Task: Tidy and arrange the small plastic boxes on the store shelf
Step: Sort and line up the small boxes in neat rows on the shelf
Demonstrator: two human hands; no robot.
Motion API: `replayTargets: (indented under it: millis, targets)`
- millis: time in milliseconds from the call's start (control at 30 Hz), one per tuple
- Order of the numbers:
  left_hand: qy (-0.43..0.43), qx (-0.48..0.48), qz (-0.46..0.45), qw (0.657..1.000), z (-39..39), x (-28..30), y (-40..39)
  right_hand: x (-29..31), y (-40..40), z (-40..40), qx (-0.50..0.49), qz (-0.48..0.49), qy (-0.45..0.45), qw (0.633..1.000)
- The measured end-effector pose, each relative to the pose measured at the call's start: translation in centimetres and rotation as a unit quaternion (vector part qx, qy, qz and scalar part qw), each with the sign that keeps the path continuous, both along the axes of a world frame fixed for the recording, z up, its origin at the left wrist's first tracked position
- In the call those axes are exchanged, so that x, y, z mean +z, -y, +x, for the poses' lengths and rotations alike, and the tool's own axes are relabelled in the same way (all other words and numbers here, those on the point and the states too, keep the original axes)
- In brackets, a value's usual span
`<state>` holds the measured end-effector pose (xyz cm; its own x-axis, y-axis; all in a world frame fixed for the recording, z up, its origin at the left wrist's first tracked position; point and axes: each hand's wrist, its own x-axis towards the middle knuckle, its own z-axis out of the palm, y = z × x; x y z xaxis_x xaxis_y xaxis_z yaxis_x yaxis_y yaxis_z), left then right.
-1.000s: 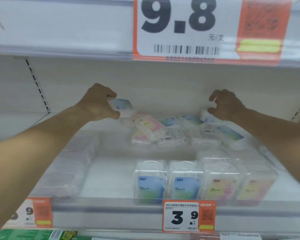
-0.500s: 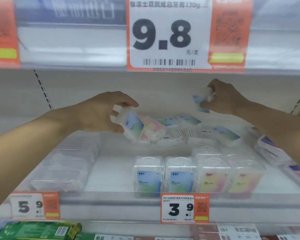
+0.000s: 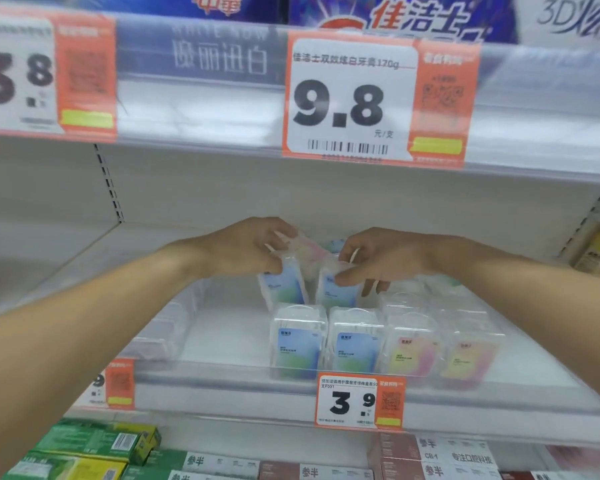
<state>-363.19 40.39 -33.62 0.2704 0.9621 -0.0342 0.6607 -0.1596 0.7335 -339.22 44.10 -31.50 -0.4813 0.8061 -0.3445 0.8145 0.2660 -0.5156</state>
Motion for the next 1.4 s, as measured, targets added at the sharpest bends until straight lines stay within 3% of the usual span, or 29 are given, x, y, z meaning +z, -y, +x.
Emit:
replayTargets:
  millis: [100, 333, 867, 1233, 1400]
  targets:
    - [-0.022, -0.006, -0.04, 0.999, 0.2, -1.0, -0.3, 0.0, -0.1, -0.3, 0.001, 0.01, 0.01, 1.0]
    - [0.028, -0.02, -0.059, 0.998, 1.2, -0.9, 0.1, 0.2, 0.2, 0.2, -0.003, -0.021, -0.009, 1.0]
    - [-0.037, -0.092, -0.134, 0.986, 2.2, 1.1, 3.1, 0.7, 2.2, 1.3, 0.068, -0.06, 0.016, 0.996]
    - [-0.034, -0.076, -0.127, 0.988, 2.6, 0.7, 3.4, 0.9, 1.9, 1.7, 0.088, -0.076, 0.031, 0.993]
    - [-0.037, -0.074, -0.122, 0.989, 2.6, 1.2, 3.2, 1.2, 0.4, 1.7, 0.013, -0.033, 0.012, 0.999]
